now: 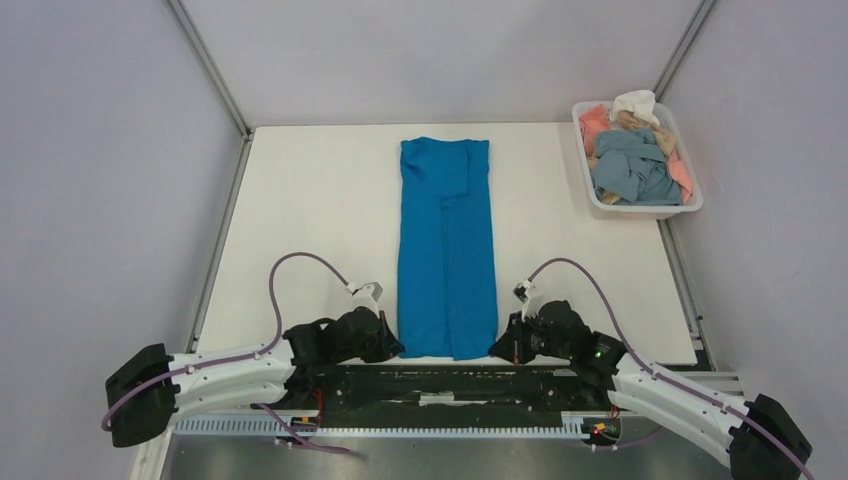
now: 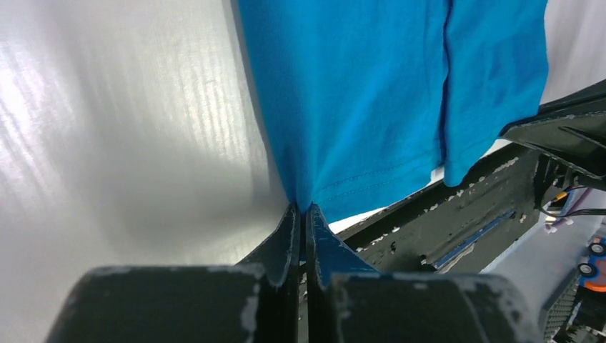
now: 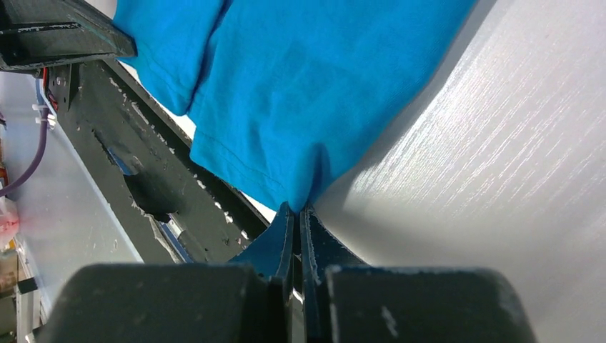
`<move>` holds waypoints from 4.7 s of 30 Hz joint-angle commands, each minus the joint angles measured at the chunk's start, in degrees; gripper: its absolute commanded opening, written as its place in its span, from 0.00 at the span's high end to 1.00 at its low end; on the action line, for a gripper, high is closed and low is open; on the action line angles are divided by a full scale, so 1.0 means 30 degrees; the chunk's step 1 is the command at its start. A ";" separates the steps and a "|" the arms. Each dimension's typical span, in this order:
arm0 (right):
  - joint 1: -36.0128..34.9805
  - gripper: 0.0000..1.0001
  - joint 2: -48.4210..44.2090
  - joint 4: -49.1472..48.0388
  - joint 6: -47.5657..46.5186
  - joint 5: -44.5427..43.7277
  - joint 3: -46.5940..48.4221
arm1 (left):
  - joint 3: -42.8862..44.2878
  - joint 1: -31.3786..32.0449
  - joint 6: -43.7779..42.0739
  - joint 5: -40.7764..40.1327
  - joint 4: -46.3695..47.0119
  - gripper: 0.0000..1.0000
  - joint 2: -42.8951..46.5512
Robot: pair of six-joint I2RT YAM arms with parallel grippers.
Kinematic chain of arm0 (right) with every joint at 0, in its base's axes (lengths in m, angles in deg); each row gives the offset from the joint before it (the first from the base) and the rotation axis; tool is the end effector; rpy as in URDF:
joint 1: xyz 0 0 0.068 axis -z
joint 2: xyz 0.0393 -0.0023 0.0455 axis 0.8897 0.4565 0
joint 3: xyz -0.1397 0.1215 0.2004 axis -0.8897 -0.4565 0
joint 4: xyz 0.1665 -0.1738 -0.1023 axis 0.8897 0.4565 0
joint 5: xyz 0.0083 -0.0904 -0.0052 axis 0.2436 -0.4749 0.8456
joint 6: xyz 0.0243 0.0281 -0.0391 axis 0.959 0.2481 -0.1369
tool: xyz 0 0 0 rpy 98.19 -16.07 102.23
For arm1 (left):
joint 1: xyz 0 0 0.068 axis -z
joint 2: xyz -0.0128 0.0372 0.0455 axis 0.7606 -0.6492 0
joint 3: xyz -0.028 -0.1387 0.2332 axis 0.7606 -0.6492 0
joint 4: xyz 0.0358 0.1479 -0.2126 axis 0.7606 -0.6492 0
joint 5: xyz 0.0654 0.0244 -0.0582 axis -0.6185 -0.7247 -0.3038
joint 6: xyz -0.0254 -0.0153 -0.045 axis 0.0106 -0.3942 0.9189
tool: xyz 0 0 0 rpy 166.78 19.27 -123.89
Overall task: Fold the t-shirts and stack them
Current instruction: Fold the folded rectangular tshirt in 1/3 of the way, then grab one side of the 2/3 rectangular tshirt with both arms
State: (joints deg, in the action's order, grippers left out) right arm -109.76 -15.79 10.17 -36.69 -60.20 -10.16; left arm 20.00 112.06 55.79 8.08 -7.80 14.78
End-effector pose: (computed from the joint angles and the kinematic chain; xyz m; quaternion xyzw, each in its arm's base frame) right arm 0.0797 0.0987 0.1155 -0.1258 0.8795 0.3858 0.2486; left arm 0.0734 -0.1315 0.1325 -0.0215 0.9232 -0.3090 0.2274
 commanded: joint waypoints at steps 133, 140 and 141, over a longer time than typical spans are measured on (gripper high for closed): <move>0.8271 0.02 1.3769 -1.0252 -0.4264 -0.4444 0.7401 | 1.1238 -1.1978 -0.6706 0.4580 0.1504 0.66 -1.5866; 0.7904 0.06 1.4566 -0.9902 -0.3833 -0.3463 0.7328 | 1.0904 -1.1766 -0.6683 0.4505 0.1391 0.98 -1.6368; 0.7815 0.09 1.4734 -0.9822 -0.3841 -0.3535 0.7432 | 1.0845 -1.1766 -0.6681 0.4355 0.1359 0.98 -1.6319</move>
State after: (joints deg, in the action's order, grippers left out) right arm -85.26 27.27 -17.76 -49.26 -72.15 11.59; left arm 54.18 76.28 35.53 22.09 -1.90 -32.19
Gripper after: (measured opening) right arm 0.949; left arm 0.039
